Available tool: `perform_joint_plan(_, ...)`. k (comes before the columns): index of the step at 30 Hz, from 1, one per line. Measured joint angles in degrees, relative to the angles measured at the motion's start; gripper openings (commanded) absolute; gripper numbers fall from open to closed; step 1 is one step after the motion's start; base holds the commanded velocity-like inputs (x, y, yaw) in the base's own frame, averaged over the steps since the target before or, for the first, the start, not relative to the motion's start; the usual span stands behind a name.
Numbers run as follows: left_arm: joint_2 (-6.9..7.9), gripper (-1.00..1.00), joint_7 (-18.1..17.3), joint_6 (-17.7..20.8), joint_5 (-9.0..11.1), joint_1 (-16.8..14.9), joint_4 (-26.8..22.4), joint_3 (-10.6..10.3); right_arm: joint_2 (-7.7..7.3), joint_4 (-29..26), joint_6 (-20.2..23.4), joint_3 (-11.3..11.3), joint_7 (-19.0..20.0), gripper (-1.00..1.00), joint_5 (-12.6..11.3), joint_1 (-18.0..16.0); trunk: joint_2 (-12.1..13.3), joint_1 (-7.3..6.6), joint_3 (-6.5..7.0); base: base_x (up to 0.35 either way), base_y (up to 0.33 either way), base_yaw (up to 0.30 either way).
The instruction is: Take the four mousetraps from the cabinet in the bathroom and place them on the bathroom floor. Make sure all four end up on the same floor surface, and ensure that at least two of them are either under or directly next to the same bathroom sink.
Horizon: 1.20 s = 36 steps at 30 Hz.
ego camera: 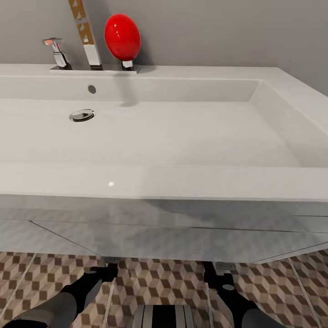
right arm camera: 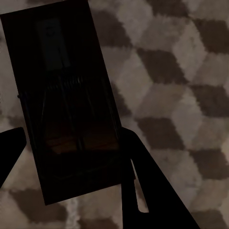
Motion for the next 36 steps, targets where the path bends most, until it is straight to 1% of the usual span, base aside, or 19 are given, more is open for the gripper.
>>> perform_joint_plan(7, 0.12, -1.0, 0.0, -0.13, 0.02, -0.01, -0.02, 0.04, 0.07, 0.0, -0.19, -0.01, 0.0, -1.0, -0.11, 0.0, 0.0, 0.0, 0.0, 0.0, 0.0, 0.0)
perform_joint_plan(13, 0.5, -1.0, 0.0, -0.32, 0.07, -0.03, -0.02, 0.08, 0.08, 0.0, -1.62, -0.01, 0.0, -1.0, -0.15, 0.0, 0.0, 0.0, 0.0, 0.0, 0.0, 0.0)
perform_joint_plan(22, 0.71, -1.0, 0.0, -0.35, 0.12, -0.03, -0.05, 0.09, 0.08, 0.0, -1.98, -0.01, 0.01, -1.0, -0.1, 0.0, 0.0, 0.0, 0.0, 0.0, 0.0, 0.0)
perform_joint_plan(30, 0.74, -1.0, 0.0, -0.4, 0.94, -0.01, -0.05, 0.09, 0.08, 0.0, -1.92, -0.01, 0.01, -1.0, -0.08, 0.0, 0.0, 0.0, 0.0, 0.0, 0.0, 0.0)
perform_joint_plan(36, 0.74, -1.0, 0.0, -0.44, 1.14, -0.02, -0.05, 0.09, 0.08, 0.0, -1.92, -0.01, 0.02, -1.0, -0.08, 0.0, 0.0, 0.0, 0.0, 0.0, 0.0, 0.0)
